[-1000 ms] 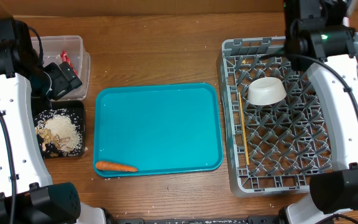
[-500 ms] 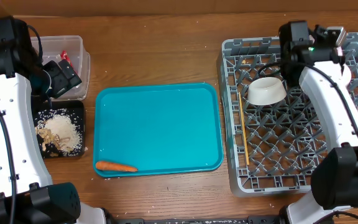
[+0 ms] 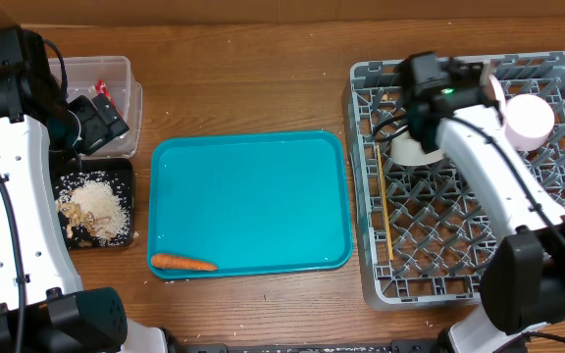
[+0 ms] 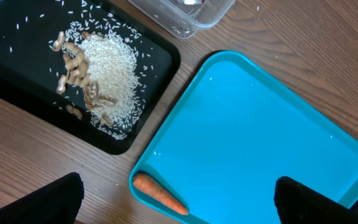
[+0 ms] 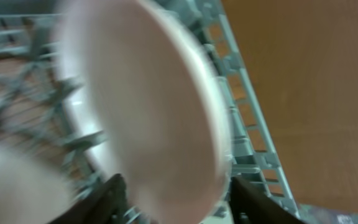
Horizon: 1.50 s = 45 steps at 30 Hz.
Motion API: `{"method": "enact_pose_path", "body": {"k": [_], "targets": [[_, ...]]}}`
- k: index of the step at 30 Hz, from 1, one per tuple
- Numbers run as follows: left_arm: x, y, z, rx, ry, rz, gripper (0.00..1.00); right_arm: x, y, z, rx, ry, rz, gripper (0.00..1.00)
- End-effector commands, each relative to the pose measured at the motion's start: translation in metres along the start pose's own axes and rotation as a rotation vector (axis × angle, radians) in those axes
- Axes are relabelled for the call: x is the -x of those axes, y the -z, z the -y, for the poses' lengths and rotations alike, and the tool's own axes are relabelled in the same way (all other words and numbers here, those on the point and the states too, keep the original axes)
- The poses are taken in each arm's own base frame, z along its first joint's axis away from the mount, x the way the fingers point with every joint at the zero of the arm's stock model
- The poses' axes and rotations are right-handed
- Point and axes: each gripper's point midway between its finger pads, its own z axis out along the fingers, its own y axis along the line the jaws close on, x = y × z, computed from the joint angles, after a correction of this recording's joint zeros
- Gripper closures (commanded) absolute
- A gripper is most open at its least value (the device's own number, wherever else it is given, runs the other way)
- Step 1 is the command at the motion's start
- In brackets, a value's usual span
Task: Sort waste into correct bins and load items into the dishwasher
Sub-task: 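Carry the plate with right gripper and stand it in the rack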
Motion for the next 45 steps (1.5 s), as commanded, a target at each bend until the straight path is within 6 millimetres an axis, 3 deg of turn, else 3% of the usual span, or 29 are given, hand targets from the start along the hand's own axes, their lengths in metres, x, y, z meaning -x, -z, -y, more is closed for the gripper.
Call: {"method": "enact_pose_path", "body": {"k": [1,9,16,20,26,35,40,45], "targets": [[0.0,0.001,-0.002,0.004,0.012,0.007,0.0,0.0,0.01,0.001,0.024,-0.047,0.01,0.39],[0.0,0.001,-0.001,0.004,-0.009,0.006,0.0,0.004,0.042,0.024,0.171,-0.257,0.033,0.24],[0.001,0.001,-0.001,0.004,-0.019,0.009,0.0,0.005,0.081,0.037,0.423,-0.374,0.045,0.23],[-0.001,0.001,-0.001,0.003,-0.02,0.003,0.0,0.0,0.103,0.017,0.635,-0.315,0.013,0.21],[-0.006,0.001,-0.003,0.01,-0.035,-0.019,0.0,-0.01,0.144,-0.028,0.976,-0.111,-0.013,0.08],[-0.054,0.004,0.017,0.048,-0.083,-0.155,0.0,-0.025,0.136,-0.022,0.948,-0.055,-0.056,0.02],[-0.091,0.004,0.062,-0.038,-0.105,-0.241,0.0,-0.039,0.116,-0.006,0.899,-0.082,-0.148,0.0],[-0.129,-0.002,0.085,0.008,-0.183,-0.28,0.0,-0.053,0.09,0.016,0.838,-0.136,-0.243,0.0]]}}
